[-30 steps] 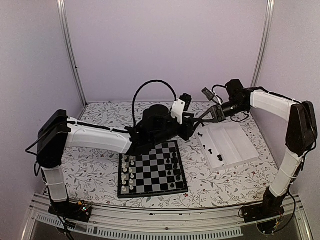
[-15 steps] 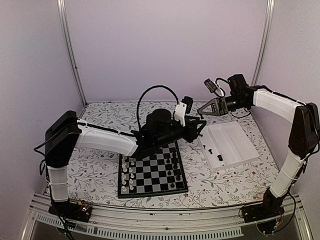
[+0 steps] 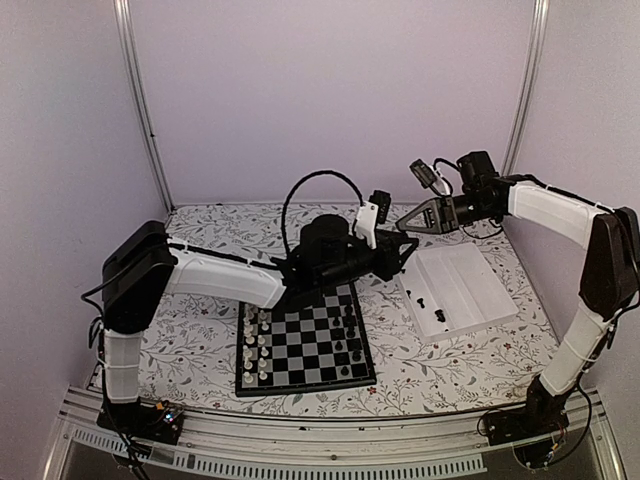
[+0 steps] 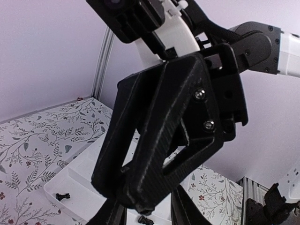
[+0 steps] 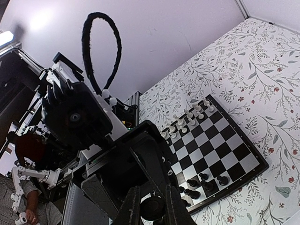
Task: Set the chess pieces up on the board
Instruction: Place the chess piece on the chessboard.
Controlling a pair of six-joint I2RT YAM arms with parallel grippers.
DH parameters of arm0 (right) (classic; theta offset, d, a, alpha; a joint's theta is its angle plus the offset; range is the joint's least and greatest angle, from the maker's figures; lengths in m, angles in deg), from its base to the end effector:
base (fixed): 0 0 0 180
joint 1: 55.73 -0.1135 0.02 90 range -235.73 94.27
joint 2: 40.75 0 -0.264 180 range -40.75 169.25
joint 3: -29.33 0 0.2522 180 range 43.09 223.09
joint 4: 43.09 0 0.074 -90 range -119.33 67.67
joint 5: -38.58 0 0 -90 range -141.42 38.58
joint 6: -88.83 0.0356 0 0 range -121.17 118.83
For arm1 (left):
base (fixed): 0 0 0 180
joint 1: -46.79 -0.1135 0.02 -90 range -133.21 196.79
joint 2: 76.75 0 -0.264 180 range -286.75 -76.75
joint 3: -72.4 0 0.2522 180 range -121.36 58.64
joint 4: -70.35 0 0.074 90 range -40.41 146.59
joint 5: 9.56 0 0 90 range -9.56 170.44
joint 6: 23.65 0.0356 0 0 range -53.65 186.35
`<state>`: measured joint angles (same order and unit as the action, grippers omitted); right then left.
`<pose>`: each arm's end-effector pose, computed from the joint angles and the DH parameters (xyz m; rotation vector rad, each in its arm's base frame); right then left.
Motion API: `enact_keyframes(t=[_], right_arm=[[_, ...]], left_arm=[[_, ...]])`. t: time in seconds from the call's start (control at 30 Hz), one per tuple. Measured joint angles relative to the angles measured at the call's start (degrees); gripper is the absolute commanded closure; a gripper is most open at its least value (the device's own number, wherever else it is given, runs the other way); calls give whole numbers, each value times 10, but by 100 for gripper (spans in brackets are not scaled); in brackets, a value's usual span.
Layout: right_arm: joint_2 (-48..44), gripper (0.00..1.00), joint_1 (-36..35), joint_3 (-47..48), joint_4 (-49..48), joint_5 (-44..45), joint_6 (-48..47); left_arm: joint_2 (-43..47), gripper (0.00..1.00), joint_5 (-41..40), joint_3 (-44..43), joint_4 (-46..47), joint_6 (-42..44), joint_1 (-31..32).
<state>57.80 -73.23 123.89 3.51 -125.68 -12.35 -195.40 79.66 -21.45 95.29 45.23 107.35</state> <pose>0.3368 0.1421 0.2924 -1.0500 1.8551 1.5959 0.2389 -0.4222 0.2397 0.5560 1.5850 -1.0925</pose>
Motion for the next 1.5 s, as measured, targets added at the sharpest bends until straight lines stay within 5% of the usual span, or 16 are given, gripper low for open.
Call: enact_keyframes(t=[0.27,0.4,0.57,0.8,0.83,0.93,0.97,1.17,1.37,1.5], right_arm=[[-6,86,0,-10,-10,-4,3],[-7,76,0,-10,-14,-6,3],[-7,59,4,3,15,1,-14],[-19,56,28,133,139,111,-205],[-32,51,30,134,145,143,-240],[-72,7,32,105,139,228,-311],[-86,5,32,87,128,259,-324],[-41,44,28,109,189,308,-400],[-15,50,-12,88,228,329,-481],[-76,54,-122,56,239,415,-528]], left_arm=[[-6,88,19,-12,2,-13,-7],[-9,95,30,-14,4,-18,-12],[-9,96,61,-14,1,-16,-19],[36,95,183,16,-108,10,-40],[50,95,201,24,-134,19,-45],[97,94,248,36,-225,53,-60],[109,94,259,37,-251,64,-63],[157,93,312,36,-416,124,-69],[160,92,360,37,-501,138,-71],[154,91,407,20,-537,132,-71]])
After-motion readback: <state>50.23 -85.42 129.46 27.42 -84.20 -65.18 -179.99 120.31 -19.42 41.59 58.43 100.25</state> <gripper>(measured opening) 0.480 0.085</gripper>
